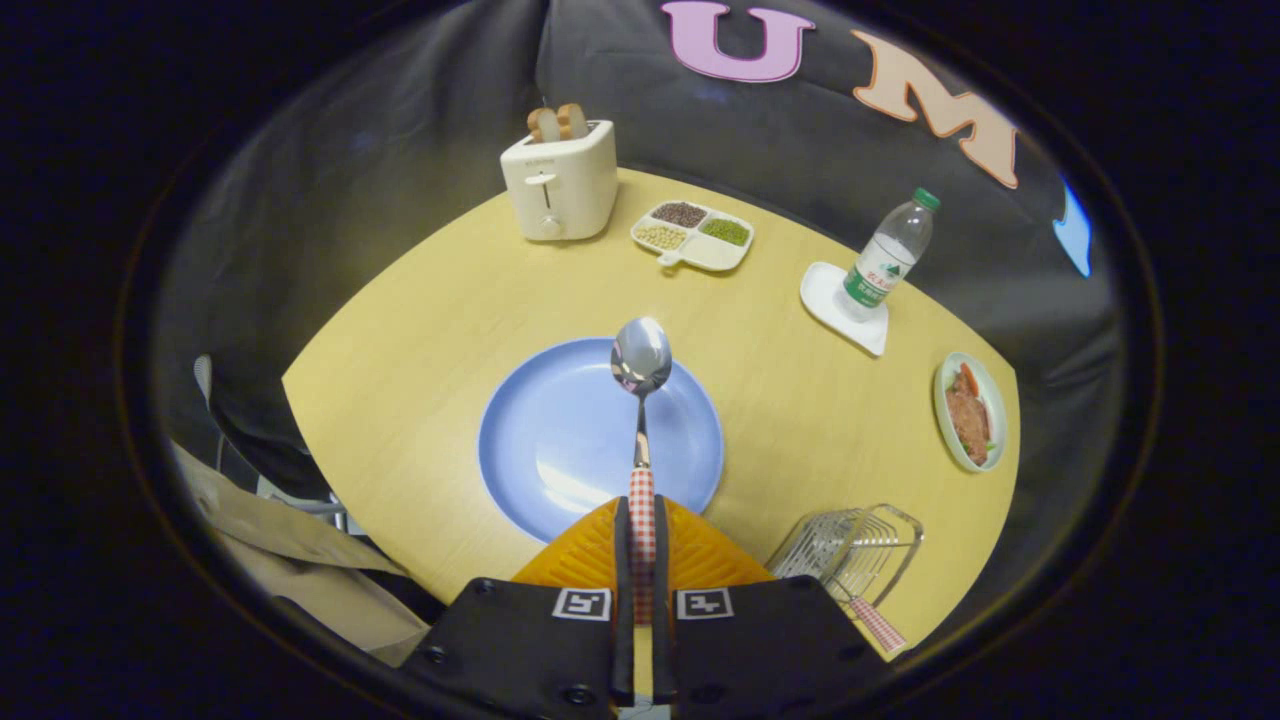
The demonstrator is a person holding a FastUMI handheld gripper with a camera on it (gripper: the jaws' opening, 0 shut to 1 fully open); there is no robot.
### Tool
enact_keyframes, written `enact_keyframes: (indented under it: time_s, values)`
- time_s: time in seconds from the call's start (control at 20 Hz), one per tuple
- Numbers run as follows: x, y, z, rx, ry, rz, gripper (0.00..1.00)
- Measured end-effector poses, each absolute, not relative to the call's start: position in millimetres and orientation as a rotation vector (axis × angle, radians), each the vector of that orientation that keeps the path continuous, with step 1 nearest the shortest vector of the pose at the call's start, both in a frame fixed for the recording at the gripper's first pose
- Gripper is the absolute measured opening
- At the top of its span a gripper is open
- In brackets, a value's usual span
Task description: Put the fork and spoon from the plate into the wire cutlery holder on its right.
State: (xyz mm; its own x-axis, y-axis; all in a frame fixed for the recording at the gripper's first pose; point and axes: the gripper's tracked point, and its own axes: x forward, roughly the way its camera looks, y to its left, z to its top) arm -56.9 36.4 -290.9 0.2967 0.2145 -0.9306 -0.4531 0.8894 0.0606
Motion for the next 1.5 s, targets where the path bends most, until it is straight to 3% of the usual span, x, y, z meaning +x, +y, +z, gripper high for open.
enact_keyframes:
  time_s: [1.0, 1.5]
  values:
    - [-59.3, -127.4, -232.1, -0.373, 1.350, 0.500, 0.10]
    - [-81.8, -178.9, -236.5, -0.488, 1.532, 0.616, 0.10]
